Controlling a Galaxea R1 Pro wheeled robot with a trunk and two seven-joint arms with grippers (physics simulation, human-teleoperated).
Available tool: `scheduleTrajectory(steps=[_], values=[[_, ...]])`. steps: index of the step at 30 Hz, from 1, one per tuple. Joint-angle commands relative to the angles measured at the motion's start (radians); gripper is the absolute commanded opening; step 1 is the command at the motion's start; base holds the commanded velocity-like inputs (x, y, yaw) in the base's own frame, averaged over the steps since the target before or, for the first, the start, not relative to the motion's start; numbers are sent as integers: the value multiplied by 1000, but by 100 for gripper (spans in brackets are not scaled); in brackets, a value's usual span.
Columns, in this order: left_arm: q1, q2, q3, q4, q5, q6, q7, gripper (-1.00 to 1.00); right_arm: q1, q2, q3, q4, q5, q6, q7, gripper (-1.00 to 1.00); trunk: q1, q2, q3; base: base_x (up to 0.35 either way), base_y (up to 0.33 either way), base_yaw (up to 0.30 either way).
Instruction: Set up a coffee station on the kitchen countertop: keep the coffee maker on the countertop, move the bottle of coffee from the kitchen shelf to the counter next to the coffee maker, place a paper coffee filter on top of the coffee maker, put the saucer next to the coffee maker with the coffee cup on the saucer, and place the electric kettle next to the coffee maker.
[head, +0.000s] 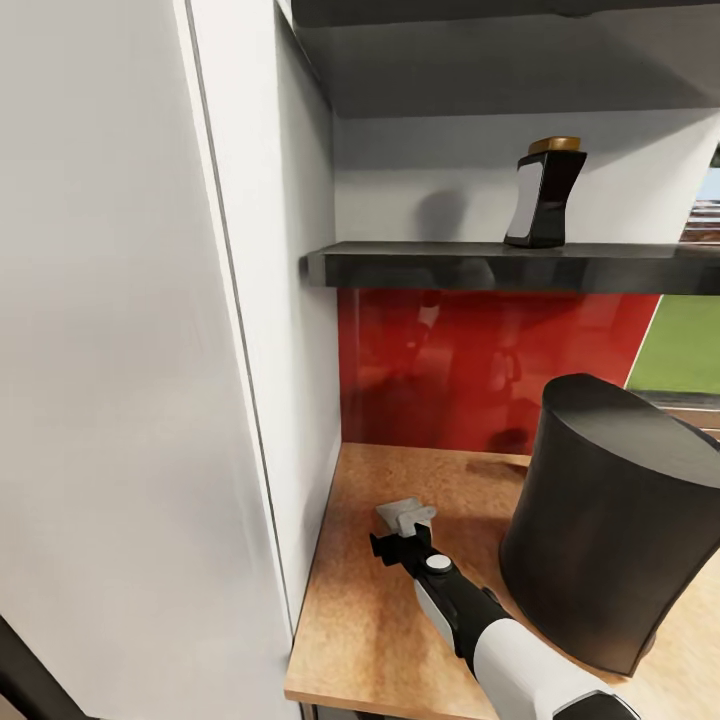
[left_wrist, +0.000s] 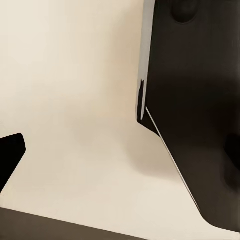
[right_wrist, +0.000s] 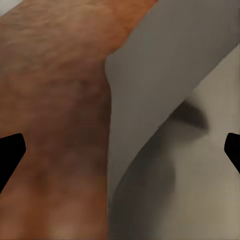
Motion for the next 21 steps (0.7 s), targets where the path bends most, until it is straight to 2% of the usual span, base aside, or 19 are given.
scheduleTrajectory(steps=[1, 16, 17, 21], values=[[0, 0, -1, 0, 6, -4, 1, 100, -1, 0, 2, 0, 0, 0, 0, 100, 1, -2, -2, 3, 2, 0], [0, 0, 0, 1, 6, -3, 2, 100, -1, 0, 2, 2, 2, 0, -1, 100, 1, -2, -2, 34, 0, 0], [0, 0, 0, 1, 6, -3, 2, 100, -1, 0, 2, 2, 2, 0, -1, -100, 1, -2, -2, 2, 0, 0], [0, 0, -1, 0, 6, -3, 2, 100, -1, 0, 2, 2, 3, 0, -1, -100, 1, -2, -2, 0, 0, 0]])
